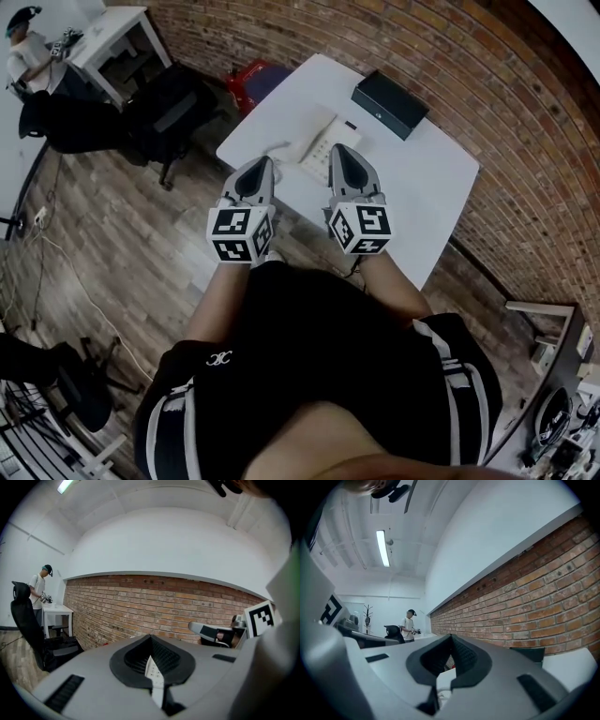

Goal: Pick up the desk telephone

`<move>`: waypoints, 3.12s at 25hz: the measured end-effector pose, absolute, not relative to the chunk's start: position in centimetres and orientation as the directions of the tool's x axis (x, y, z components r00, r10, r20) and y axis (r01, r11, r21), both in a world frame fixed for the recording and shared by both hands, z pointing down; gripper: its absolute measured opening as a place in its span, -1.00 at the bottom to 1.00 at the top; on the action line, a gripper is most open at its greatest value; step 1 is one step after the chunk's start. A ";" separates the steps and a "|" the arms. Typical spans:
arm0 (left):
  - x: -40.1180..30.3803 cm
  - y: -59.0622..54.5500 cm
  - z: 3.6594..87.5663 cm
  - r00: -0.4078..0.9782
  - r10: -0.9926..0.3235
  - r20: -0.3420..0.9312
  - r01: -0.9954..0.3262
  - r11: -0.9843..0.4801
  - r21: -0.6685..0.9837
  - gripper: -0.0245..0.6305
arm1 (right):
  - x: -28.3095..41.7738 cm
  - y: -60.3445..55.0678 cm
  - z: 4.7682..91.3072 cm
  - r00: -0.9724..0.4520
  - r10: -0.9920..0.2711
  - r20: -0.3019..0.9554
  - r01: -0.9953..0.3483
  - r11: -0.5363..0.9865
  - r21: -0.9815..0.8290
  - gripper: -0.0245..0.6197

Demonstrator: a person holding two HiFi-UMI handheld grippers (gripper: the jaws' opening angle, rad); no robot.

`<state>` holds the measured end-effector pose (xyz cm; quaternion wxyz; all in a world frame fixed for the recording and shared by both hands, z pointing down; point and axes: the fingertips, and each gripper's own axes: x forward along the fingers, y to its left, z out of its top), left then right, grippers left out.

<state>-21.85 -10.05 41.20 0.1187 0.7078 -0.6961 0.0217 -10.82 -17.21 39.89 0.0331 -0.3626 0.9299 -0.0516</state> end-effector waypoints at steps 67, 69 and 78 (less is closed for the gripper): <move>-20.6 -34.7 67.1 0.792 -0.255 0.555 -0.610 -0.270 0.745 0.13 | -8.3 -35.7 68.9 -0.660 -0.530 0.532 -0.649 0.045 -0.760 -0.26; -20.5 -34.6 67.2 0.807 -0.240 0.540 -0.589 -0.270 0.761 0.13 | -8.5 -35.6 69.1 -0.681 -0.520 0.515 -0.612 0.018 -0.791 -0.26; -19.6 -33.6 67.8 0.821 -0.082 0.565 -0.559 -0.315 0.767 0.11 | -8.7 -35.5 69.3 -0.724 -0.467 0.507 -0.577 0.008 -0.817 -0.26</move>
